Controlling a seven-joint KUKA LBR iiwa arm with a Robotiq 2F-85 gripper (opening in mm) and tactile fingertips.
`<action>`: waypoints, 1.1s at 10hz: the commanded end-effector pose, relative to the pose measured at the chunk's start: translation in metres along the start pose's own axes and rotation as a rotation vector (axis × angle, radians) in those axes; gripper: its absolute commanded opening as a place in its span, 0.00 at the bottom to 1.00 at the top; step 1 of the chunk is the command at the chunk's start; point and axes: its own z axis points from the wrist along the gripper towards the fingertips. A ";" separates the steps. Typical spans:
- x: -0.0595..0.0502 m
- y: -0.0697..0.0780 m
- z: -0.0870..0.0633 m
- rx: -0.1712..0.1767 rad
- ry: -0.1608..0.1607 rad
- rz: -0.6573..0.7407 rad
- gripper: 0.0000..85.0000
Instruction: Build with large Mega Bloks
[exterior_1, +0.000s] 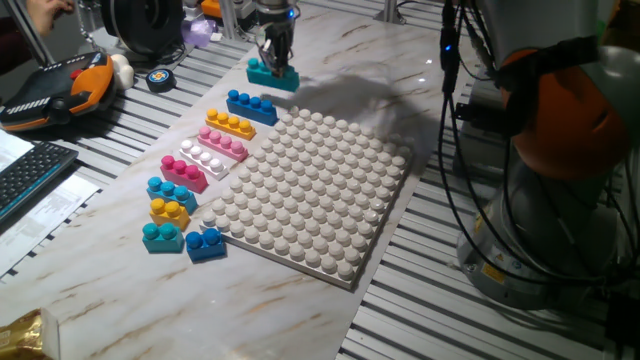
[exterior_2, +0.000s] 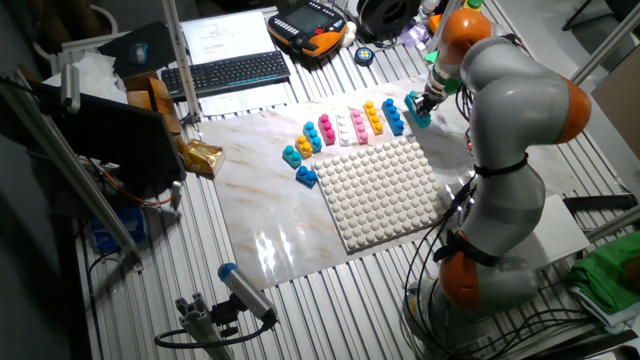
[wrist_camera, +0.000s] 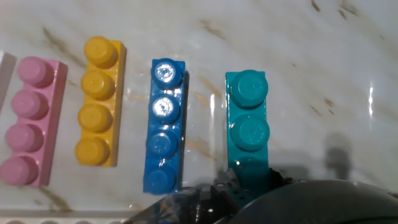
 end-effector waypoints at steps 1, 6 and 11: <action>0.021 0.007 -0.003 0.002 -0.002 0.006 0.01; 0.077 0.031 -0.003 0.008 0.007 0.035 0.01; 0.089 0.036 -0.010 0.001 0.050 0.034 0.01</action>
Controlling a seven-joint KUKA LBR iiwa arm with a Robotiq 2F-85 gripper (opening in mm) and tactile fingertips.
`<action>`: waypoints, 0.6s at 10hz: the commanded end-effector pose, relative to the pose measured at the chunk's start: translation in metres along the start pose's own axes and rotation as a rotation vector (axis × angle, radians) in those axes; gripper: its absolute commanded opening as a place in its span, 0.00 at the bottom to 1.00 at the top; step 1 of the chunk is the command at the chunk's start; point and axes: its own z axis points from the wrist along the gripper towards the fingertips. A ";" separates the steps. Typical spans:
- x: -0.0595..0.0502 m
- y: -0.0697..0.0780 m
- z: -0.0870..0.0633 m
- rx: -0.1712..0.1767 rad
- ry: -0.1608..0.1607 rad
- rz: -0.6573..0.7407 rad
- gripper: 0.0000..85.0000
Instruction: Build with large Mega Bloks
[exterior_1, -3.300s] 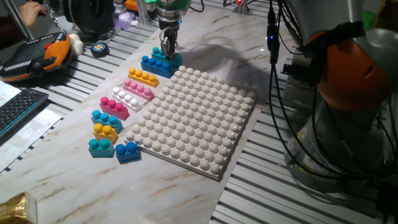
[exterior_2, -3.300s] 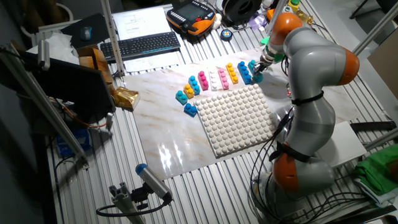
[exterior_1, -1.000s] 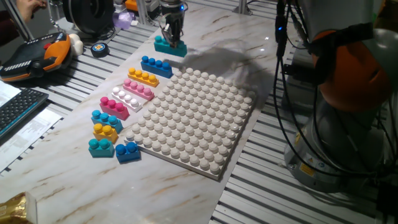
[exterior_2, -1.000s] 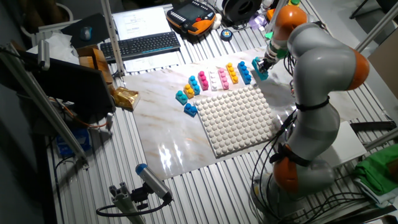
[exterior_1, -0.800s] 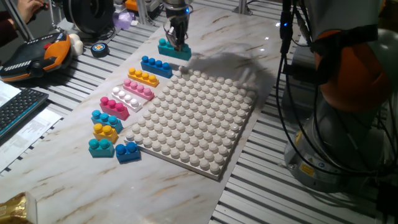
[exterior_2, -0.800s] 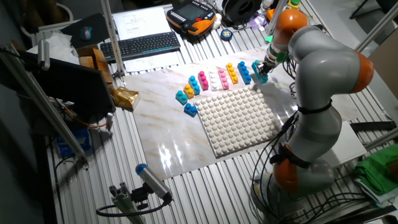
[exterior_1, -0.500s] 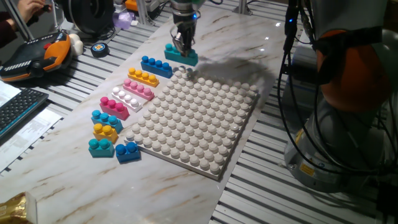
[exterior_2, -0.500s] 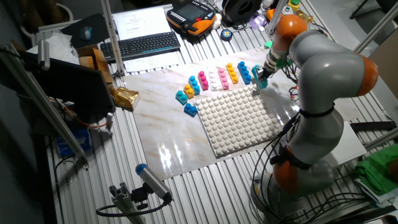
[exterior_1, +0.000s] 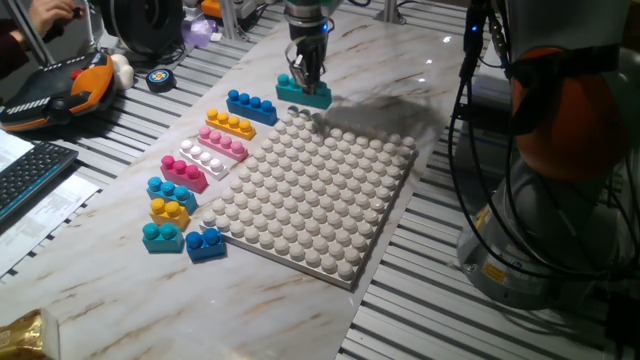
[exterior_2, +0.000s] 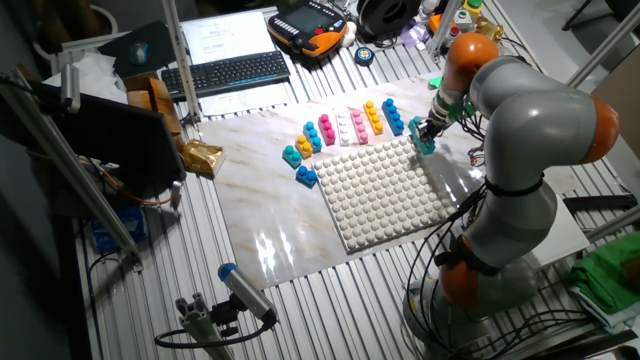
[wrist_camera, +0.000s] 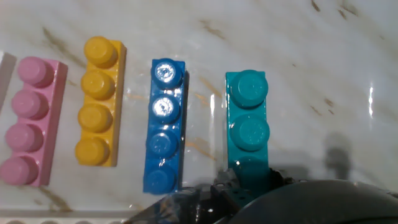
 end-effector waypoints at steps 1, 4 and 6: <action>0.001 0.002 0.001 0.001 -0.004 0.003 0.01; -0.001 0.000 0.000 -0.019 -0.012 0.022 0.01; -0.001 0.000 0.000 0.011 -0.032 0.031 0.01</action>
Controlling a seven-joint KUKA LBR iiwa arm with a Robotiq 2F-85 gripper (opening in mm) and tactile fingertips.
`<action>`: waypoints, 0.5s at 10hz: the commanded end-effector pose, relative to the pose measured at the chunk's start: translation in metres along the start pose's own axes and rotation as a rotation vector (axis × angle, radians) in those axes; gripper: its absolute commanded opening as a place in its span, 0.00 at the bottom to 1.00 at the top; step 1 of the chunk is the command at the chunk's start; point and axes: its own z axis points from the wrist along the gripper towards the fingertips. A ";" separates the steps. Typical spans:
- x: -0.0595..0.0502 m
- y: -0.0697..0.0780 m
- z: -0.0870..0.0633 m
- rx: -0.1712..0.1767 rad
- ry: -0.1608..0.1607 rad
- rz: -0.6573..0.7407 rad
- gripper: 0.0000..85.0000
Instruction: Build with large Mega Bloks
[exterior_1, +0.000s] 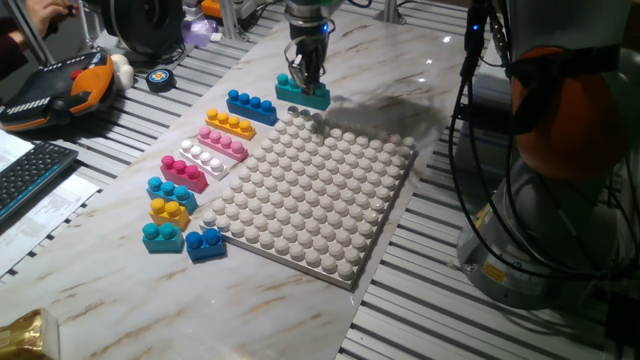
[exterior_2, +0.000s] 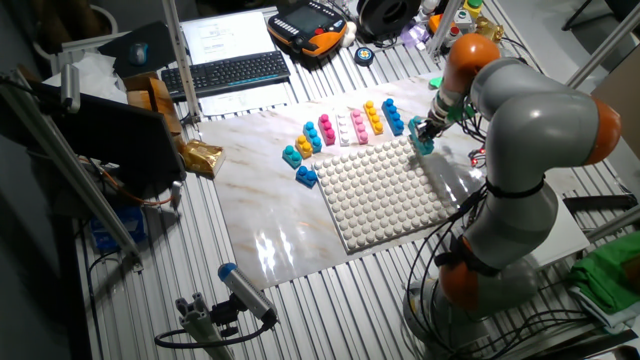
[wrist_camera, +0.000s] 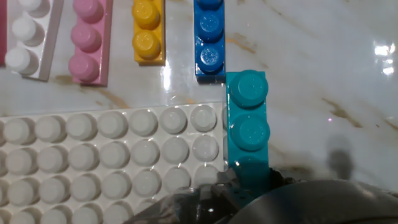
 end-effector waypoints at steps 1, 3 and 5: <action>0.000 0.000 0.000 0.006 -0.012 -0.016 0.01; 0.000 0.000 0.000 -0.022 -0.020 -0.057 0.01; 0.001 0.000 0.000 -0.046 -0.002 -0.048 0.01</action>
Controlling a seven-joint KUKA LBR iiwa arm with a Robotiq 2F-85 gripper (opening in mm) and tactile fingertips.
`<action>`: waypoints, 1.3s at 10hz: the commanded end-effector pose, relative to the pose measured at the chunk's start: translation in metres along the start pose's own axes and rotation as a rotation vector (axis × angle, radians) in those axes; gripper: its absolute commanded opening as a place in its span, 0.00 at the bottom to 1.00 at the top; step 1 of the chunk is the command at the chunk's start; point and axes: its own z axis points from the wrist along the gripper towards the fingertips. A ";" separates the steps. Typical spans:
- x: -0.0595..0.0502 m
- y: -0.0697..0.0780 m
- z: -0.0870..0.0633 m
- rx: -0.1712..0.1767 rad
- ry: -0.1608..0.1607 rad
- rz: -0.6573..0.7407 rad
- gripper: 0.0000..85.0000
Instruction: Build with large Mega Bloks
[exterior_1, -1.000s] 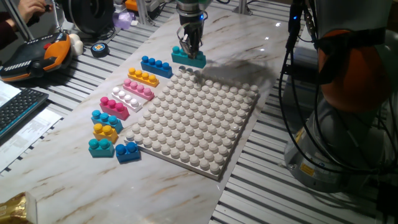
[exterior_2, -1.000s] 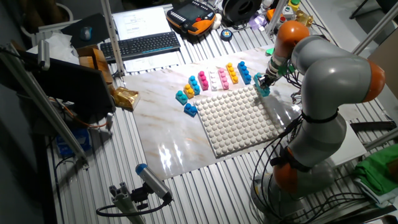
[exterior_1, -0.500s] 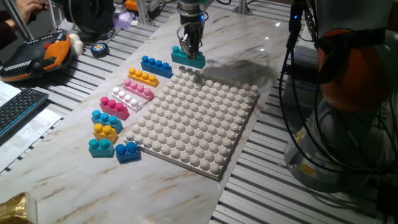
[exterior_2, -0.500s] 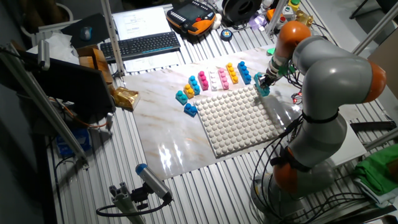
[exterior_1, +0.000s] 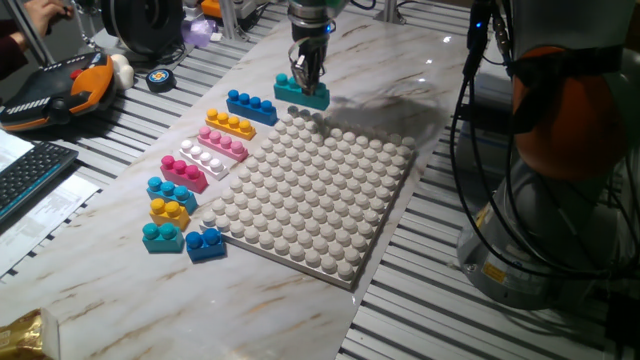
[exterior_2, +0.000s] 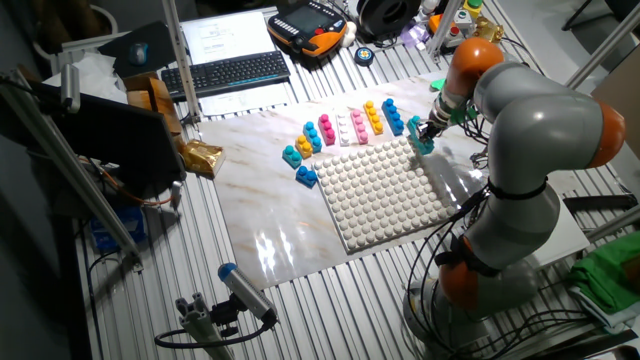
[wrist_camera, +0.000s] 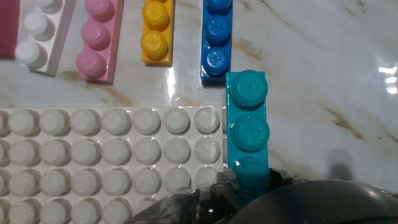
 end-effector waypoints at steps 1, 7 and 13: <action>0.003 -0.001 0.001 -0.003 0.002 0.004 0.01; 0.018 -0.003 0.019 -0.006 0.008 -0.004 0.01; 0.023 -0.003 0.027 -0.005 -0.002 -0.004 0.01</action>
